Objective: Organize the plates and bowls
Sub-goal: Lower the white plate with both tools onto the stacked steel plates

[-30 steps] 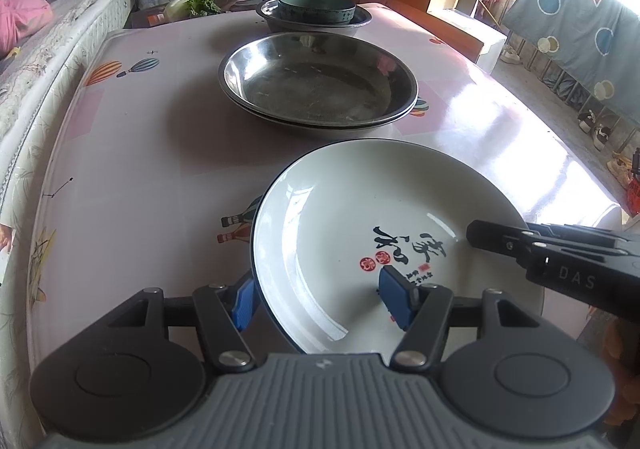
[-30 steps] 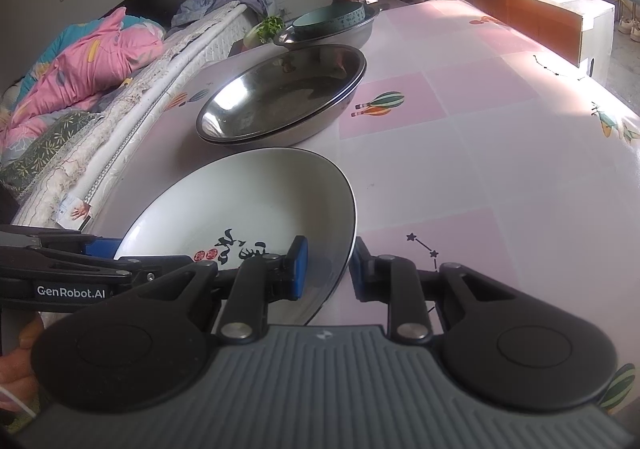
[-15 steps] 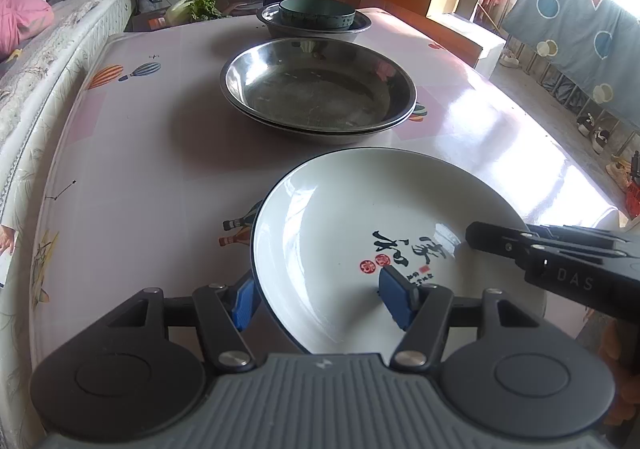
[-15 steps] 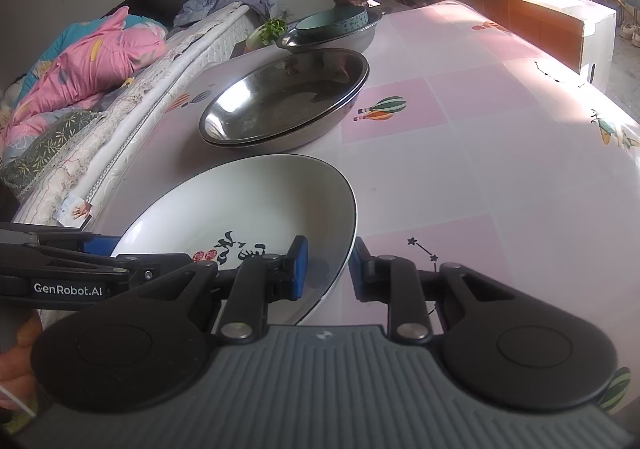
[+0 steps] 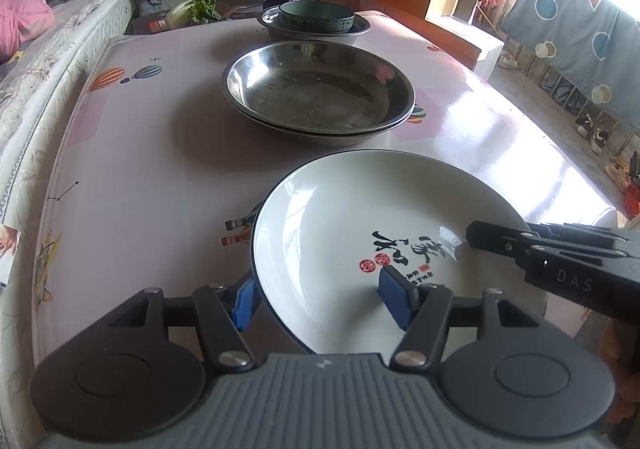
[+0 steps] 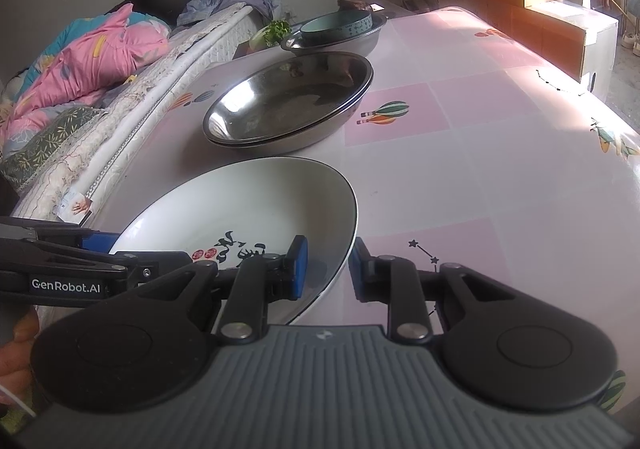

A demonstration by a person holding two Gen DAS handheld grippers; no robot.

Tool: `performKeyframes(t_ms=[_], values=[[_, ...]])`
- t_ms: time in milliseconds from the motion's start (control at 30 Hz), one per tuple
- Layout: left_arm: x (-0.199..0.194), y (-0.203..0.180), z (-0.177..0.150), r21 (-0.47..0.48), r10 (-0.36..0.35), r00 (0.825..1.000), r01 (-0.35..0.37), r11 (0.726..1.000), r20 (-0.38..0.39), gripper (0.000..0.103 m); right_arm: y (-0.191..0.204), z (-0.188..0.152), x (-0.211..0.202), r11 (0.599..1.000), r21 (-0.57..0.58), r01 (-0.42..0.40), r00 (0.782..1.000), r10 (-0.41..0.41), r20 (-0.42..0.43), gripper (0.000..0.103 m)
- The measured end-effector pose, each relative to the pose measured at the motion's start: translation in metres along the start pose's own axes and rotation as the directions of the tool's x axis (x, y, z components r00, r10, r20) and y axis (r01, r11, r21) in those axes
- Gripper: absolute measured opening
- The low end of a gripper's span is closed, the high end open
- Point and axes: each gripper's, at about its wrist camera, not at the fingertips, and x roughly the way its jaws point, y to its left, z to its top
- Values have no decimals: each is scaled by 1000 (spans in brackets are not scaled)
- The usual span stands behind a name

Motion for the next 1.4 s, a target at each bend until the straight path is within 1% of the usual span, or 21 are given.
performKeyframes(t_ms=[467,933,1400], values=[[-11,1,-1,-2,-6,1000,6,1000,18,63,2,0,-10,1000,-11,-9,1000,9,16,23],[-28,1,-1,-4,-1,999,1,1000,54,63,9,1,-24,1000,-25,-16,999,17,46,23],[-45,2,6,-8,5,995,-4,1000,99,63,17,13,-37,999,-35,-23,996,26,81,23]])
